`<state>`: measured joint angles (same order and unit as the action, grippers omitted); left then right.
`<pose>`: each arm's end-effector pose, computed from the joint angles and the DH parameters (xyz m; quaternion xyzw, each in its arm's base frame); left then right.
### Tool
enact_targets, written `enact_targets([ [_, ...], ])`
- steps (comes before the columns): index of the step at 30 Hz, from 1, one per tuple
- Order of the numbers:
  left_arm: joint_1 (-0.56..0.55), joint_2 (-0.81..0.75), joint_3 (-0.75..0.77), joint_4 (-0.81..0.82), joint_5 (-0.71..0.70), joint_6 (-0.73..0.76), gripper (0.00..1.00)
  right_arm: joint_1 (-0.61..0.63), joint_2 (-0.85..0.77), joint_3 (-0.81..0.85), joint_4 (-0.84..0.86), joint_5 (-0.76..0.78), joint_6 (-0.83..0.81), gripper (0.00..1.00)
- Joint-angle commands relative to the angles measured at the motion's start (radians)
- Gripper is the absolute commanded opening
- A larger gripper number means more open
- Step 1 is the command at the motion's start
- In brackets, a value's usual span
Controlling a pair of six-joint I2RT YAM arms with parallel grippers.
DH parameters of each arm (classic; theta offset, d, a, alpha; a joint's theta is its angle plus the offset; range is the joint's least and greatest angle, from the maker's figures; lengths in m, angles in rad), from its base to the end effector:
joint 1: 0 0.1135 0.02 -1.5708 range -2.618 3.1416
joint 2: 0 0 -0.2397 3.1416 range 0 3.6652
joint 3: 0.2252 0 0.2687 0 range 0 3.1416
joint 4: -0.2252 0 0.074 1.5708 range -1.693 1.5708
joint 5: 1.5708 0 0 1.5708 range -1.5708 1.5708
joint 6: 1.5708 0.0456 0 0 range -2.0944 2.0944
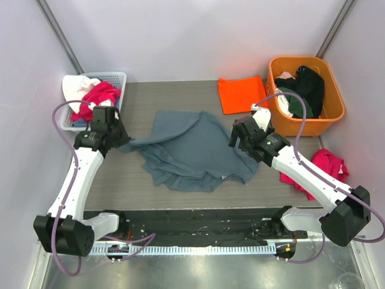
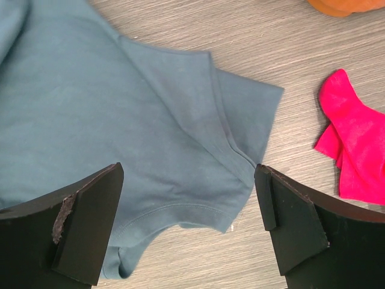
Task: Fold and stack the t-shirts
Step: Flatten the tshirt out
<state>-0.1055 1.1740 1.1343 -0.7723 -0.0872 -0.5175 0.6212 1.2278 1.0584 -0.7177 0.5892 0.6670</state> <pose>0.2725 -0.0249 0.2975 -0.2056 0.9051 -0.0749 0.3646 0.2411 0.1414 0.2675 0.1180 0.8991 -0.0261 0.4208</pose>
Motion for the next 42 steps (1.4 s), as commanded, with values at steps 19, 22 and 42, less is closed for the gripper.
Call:
enact_targets([
  [19,-0.002,-0.043,0.002,-0.071,-0.028,-0.004,0.0,-0.071,0.148,-0.083,0.135,-0.255,-0.04,0.98],
  [22,-0.002,-0.031,0.012,-0.065,-0.028,0.002,0.0,-0.072,0.203,-0.092,0.161,-0.253,-0.033,0.98],
  [42,-0.002,-0.031,0.005,-0.051,-0.048,0.014,0.0,-0.071,0.548,-0.046,0.245,-0.338,-0.023,0.86],
])
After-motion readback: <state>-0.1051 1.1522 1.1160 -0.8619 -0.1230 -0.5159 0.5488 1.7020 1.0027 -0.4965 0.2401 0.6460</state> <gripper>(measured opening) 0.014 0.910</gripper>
